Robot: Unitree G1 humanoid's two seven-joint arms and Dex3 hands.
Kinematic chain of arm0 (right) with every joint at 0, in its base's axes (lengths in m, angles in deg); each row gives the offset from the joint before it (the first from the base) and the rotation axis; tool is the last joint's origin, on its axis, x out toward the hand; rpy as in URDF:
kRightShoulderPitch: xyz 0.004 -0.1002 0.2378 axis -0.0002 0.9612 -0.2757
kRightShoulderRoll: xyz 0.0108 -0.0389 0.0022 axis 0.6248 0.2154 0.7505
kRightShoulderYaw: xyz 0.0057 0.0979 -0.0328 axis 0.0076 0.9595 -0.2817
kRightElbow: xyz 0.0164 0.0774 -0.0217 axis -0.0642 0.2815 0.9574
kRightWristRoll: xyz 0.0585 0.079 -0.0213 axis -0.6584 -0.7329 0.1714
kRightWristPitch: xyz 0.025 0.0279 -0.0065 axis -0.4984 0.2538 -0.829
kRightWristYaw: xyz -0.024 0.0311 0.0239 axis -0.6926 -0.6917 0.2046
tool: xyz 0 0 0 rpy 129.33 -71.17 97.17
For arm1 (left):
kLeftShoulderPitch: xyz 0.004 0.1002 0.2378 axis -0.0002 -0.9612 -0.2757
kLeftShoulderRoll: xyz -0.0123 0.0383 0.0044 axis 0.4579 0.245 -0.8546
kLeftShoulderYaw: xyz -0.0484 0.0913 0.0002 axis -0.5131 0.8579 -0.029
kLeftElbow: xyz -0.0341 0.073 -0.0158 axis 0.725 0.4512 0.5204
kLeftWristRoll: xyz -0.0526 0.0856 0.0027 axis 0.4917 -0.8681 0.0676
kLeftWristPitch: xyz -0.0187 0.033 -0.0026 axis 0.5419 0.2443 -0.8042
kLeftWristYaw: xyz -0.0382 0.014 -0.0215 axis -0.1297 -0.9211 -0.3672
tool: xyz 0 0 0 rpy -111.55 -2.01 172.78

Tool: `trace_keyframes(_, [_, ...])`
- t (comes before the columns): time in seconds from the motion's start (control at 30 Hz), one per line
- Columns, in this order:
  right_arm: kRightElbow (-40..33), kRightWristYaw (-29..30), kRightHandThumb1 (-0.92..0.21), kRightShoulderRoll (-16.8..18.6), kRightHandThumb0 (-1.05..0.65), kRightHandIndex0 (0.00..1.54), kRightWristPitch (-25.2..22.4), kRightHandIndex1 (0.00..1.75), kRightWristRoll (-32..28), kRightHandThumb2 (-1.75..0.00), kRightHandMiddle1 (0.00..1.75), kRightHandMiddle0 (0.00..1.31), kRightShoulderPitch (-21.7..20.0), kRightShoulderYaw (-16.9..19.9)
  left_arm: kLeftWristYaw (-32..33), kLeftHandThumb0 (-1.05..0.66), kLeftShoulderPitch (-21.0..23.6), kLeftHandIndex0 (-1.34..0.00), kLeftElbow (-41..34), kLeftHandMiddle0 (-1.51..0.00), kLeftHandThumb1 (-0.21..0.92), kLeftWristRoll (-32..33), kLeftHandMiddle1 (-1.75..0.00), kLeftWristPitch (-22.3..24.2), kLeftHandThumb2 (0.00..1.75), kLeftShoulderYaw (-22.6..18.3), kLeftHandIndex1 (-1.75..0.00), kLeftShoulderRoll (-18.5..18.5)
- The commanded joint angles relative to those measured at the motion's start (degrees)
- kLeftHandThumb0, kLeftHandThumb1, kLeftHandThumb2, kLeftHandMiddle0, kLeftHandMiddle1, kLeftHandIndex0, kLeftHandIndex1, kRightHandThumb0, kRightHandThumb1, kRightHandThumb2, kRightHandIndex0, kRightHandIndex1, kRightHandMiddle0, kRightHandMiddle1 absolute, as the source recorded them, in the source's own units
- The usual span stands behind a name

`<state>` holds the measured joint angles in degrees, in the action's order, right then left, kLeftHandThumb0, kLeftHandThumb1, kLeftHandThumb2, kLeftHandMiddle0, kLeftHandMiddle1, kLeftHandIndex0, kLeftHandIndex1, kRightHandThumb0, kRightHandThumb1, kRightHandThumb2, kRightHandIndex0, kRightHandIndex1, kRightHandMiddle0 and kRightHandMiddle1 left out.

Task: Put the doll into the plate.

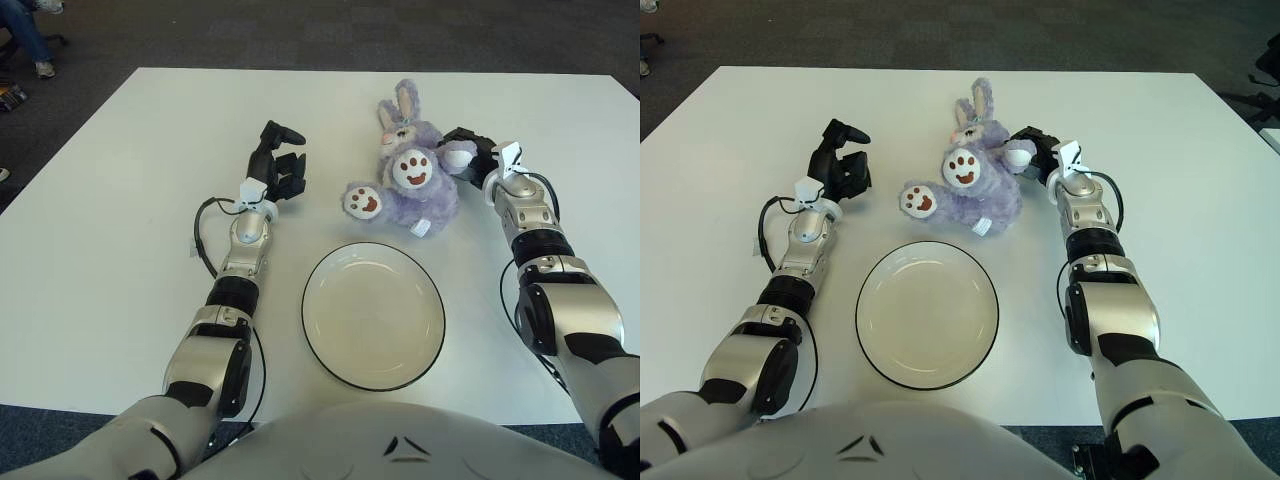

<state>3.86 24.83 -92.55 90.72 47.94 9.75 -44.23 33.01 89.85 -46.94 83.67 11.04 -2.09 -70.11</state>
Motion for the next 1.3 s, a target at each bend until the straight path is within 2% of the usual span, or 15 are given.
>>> trace_keyframes(0.0, [-1.09,-1.41,-0.66,0.92,-0.01,0.32,-2.1,1.68,0.78,-0.85,1.65,0.31,3.78,-1.76,-0.35,-0.37,-3.5,-0.3,2.29,-1.12,0.74,-0.22,-1.75,0.37,0.77,0.35,-1.75,-0.31])
trace_keyframes(0.23, [-8.02,-1.45,-0.66,1.5,-0.01,0.35,-5.08,1.65,0.86,-0.84,1.63,0.33,6.49,-3.58,-0.33,-0.37,-3.3,-0.3,2.69,-1.13,0.74,-0.25,-1.75,0.35,0.77,0.29,-1.75,-0.21])
trace_keyframes(0.47, [-18.46,-1.39,-0.67,1.61,-0.01,0.37,-9.77,1.6,1.71,-0.78,1.59,0.36,10.24,-6.27,-0.2,-0.37,-3.38,-0.3,2.46,-1.13,0.74,-0.34,-1.75,0.87,0.77,0.35,-1.75,-0.32])
trace_keyframes(0.63, [-23.97,-2.25,-0.77,1.18,-0.01,0.4,-13.0,1.52,2.5,-0.58,1.51,0.39,11.65,-8.29,-0.21,-0.37,-3.4,-0.3,2.42,-1.12,0.74,-0.44,-1.75,0.84,0.77,0.43,-1.75,-0.3])
trace_keyframes(0.7, [-25.52,-3.06,-0.85,1.15,-0.01,0.39,-13.5,1.49,2.36,-0.44,1.48,0.38,12.44,-8.83,-0.28,-0.37,-3.36,-0.3,2.46,-1.12,0.74,-0.5,-1.75,0.81,0.77,0.48,-1.75,-0.22])
trace_keyframes(0.8, [-27.53,-3.68,-0.88,1.15,-0.01,0.37,-14.15,1.5,2.05,-0.4,1.49,0.36,13.57,-9.28,-0.3,-0.37,-3.33,-0.3,2.47,-1.12,0.74,-0.6,-1.75,0.86,0.77,0.54,-1.75,-0.14])
trace_keyframes(0.9, [-30.48,-4.0,-0.81,0.97,-0.01,0.35,-14.61,1.56,2.37,-0.55,1.54,0.34,15.03,-9.98,-0.2,-0.37,-3.35,-0.3,2.34,-1.13,0.74,-0.77,-1.75,1.16,0.77,0.64,-1.75,-0.06])
trace_keyframes(1.03, [-32.07,-3.82,-0.78,0.67,-0.01,0.34,-15.0,1.58,2.97,-0.62,1.57,0.33,15.65,-10.55,-0.11,-0.37,-3.38,-0.3,2.24,-1.13,0.74,-0.79,-1.75,1.32,0.77,0.7,-1.75,-0.05])
trace_keyframes(1.17, [-33.89,-3.65,-0.88,0.17,-0.01,0.32,-15.62,1.55,4.16,-0.45,1.54,0.31,16.2,-11.6,-0.09,-0.37,-3.43,-0.3,2.09,-1.13,0.74,-0.7,-1.75,1.45,0.77,0.71,-1.75,-0.08])
trace_keyframes(1.27, [-34.56,-3.62,-0.91,-0.14,-0.01,0.36,-15.93,1.53,5.01,-0.41,1.54,0.25,16.37,-12.37,-0.14,-0.37,-3.4,-0.3,2.16,-1.13,0.74,-0.62,-1.75,1.25,0.77,0.69,-1.75,-0.09])
